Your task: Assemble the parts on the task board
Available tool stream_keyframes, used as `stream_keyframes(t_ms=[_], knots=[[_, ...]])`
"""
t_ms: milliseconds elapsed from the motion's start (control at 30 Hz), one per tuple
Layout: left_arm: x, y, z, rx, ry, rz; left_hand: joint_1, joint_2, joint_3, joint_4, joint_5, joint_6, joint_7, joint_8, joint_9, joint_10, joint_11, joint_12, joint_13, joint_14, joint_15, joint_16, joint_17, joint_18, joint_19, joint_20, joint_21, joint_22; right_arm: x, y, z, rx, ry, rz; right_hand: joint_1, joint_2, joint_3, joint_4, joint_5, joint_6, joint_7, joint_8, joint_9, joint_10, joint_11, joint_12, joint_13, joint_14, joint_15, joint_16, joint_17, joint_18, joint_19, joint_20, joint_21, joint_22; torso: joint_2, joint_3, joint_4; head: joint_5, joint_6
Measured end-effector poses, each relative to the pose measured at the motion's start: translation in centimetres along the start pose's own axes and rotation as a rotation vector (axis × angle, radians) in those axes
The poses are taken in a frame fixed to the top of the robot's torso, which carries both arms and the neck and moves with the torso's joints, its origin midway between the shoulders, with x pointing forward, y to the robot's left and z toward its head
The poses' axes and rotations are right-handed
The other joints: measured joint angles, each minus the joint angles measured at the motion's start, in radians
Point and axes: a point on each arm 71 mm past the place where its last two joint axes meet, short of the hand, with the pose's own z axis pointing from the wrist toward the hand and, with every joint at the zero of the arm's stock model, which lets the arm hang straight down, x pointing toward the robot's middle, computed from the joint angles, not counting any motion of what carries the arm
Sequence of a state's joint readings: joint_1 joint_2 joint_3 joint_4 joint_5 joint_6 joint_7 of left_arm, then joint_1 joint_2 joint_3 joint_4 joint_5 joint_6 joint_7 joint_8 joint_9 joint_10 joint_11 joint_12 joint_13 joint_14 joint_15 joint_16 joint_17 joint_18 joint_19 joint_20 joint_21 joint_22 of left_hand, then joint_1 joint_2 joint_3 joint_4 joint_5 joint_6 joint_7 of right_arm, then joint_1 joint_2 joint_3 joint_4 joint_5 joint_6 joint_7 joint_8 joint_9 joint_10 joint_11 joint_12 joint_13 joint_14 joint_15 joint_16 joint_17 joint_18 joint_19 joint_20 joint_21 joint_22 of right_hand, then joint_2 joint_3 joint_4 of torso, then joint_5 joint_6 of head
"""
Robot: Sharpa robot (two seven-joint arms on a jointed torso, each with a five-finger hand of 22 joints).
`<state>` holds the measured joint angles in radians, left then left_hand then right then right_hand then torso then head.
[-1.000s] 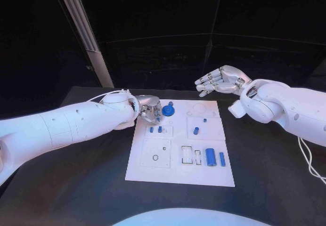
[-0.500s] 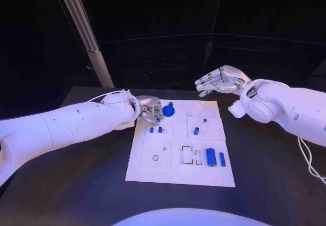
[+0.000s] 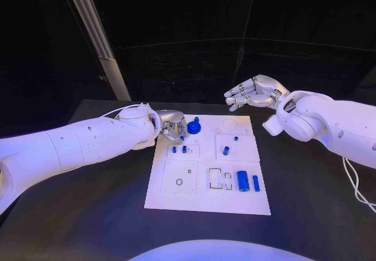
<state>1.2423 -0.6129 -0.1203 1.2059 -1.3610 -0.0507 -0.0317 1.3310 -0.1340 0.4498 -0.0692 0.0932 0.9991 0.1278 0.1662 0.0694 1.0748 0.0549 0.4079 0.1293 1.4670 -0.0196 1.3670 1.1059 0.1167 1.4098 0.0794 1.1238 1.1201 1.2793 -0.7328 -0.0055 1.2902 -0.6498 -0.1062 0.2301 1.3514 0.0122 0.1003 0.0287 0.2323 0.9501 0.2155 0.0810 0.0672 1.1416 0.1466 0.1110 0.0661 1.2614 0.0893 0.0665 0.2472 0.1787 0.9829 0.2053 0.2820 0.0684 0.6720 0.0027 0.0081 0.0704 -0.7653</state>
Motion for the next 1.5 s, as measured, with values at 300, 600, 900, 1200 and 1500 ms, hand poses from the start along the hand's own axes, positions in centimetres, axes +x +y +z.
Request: stream_keyframes(t_ms=[300,600,900,1200,1500], knots=[[0.02,-0.10,-0.03,0.003,-0.001,0.000,0.000,0.000,-0.010,-0.004,0.000,0.003,-0.003,0.000,-0.001,-0.029,-0.006,0.060,0.036,-0.002,-0.002,0.000,0.002,0.000,0.000,0.000,0.000,0.009,0.01,-0.03,0.01,0.001,0.001,0.000,0.000,0.000,0.000,0.000,0.000,-0.003,0.003,0.000,0.000,0.000,0.000,0.000,0.000,0.000,0.000,0.000,-0.001,0.000,0.000,0.000,-0.003,0.000,0.000,0.0000,0.0000,-0.002,-0.001],[0.04,-0.13,-0.05,0.004,-0.003,0.000,0.000,0.000,-0.017,-0.005,0.000,0.003,-0.003,-0.004,-0.001,-0.060,-0.003,0.098,0.060,-0.002,-0.002,0.000,0.002,0.000,0.000,0.000,0.000,0.015,0.02,-0.08,-0.01,0.001,0.001,0.001,0.000,0.000,0.000,0.000,0.000,-0.004,0.004,0.000,0.000,0.000,0.000,0.000,0.000,0.000,0.000,0.000,-0.002,0.000,0.000,0.000,-0.004,0.000,0.000,-0.0002,0.0005,-0.002,0.000],[0.07,-0.11,-0.05,0.002,-0.001,0.000,0.000,0.000,-0.022,-0.005,0.000,0.003,-0.003,-0.010,-0.002,-0.083,-0.001,0.119,0.073,-0.002,-0.002,0.000,-0.001,0.000,0.000,0.000,0.000,0.017,0.02,-0.10,-0.02,0.002,0.002,0.001,0.000,0.000,0.000,0.000,0.000,-0.004,0.004,0.000,0.000,0.000,0.000,0.000,0.000,0.000,0.000,0.000,-0.002,0.000,0.000,0.000,-0.004,0.000,0.000,-0.0001,0.0005,-0.001,-0.001],[0.12,-0.03,-0.05,-0.002,0.006,0.000,-0.003,-0.003,-0.026,-0.001,0.000,0.003,-0.003,-0.010,-0.002,-0.091,-0.001,0.126,0.078,-0.002,-0.002,0.000,-0.003,0.000,0.000,0.000,0.000,0.016,0.00,-0.13,-0.04,0.003,0.002,0.001,0.000,0.000,0.000,0.000,0.000,-0.004,0.004,0.000,0.000,0.000,0.000,0.000,0.000,0.000,0.000,0.000,-0.002,0.000,0.000,0.000,-0.004,0.000,0.000,0.0001,0.0005,-0.001,-0.001],[0.15,0.05,-0.05,-0.005,0.010,0.000,-0.006,-0.001,-0.029,0.002,0.000,0.003,-0.003,-0.010,-0.002,-0.114,0.004,0.135,0.084,-0.002,-0.002,0.000,-0.009,0.000,0.000,0.000,0.000,0.016,0.01,-0.13,-0.04,0.003,0.003,0.001,0.000,0.000,0.000,0.000,0.000,-0.004,0.004,0.000,0.000,0.000,0.000,0.000,0.000,0.000,0.000,0.000,-0.002,0.000,0.000,0.000,-0.004,0.000,0.000,0.0001,0.0005,-0.002,-0.002]])
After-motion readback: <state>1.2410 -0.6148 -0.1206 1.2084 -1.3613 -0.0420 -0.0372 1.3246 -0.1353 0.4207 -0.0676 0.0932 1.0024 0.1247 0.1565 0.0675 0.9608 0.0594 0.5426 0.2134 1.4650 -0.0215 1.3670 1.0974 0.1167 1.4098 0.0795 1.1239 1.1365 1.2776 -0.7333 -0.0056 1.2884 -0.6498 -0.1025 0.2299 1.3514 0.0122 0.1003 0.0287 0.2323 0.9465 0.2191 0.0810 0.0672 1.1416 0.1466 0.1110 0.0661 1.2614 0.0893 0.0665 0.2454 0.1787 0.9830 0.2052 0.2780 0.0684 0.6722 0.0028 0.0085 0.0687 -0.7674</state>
